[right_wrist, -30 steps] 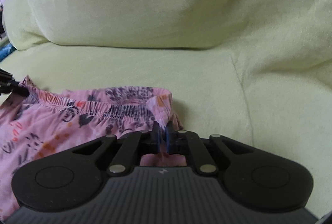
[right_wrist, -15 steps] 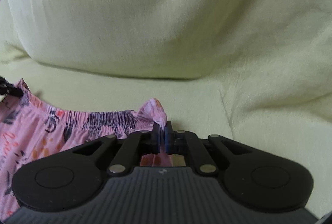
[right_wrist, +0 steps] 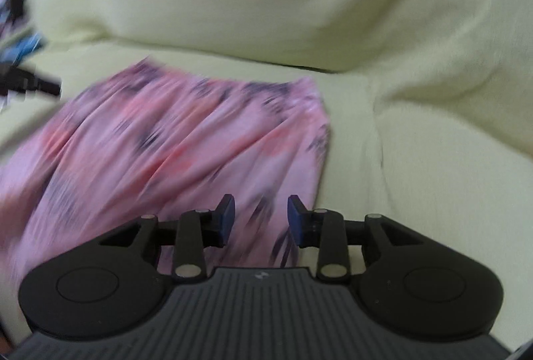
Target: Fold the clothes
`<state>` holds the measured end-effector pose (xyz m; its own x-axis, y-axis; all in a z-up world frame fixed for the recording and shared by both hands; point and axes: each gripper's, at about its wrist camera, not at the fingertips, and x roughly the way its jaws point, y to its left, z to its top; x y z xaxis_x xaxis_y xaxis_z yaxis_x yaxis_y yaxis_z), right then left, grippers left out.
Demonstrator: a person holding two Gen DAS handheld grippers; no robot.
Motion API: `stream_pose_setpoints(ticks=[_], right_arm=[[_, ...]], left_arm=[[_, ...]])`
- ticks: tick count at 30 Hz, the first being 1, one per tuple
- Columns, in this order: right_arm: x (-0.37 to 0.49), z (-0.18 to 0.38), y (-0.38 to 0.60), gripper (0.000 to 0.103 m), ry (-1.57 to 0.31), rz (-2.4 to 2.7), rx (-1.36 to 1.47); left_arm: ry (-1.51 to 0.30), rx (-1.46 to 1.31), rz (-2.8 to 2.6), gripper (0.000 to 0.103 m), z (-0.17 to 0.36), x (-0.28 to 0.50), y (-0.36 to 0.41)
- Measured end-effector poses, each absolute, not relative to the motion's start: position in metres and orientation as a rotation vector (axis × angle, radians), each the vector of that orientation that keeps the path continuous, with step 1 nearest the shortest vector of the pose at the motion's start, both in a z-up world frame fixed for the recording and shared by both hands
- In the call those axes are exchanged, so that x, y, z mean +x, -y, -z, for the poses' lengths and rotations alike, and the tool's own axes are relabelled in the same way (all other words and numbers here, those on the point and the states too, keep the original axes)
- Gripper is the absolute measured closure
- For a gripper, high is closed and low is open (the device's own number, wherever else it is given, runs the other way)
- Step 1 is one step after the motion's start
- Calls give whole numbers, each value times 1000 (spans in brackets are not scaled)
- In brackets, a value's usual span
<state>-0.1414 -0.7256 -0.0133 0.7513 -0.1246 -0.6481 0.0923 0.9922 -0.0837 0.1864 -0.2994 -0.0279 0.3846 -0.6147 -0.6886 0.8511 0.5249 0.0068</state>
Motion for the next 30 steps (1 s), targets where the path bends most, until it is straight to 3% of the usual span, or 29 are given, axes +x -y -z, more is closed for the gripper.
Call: stream_pose_setpoints(ticks=[7, 13, 15, 16, 17, 19, 30], right_arm=[[-212, 26, 663, 72, -762, 152, -213], [-221, 34, 662, 72, -758, 190, -213], [-221, 36, 663, 72, -752, 186, -220], [-220, 35, 664, 72, -746, 184, -217], [-220, 35, 664, 72, -738, 182, -205], [-216, 35, 667, 72, -731, 182, -171], [-195, 62, 673, 75, -775, 221, -249]], left_arm=[[-603, 733, 1080, 60, 47, 40, 276], [-574, 769, 957, 61, 73, 16, 287], [-597, 728, 949, 70, 75, 25, 290], [-609, 684, 938, 88, 73, 29, 291], [-621, 635, 922, 94, 68, 37, 284], [-637, 550, 903, 102, 59, 47, 275], [-635, 519, 668, 103, 43, 77, 233]])
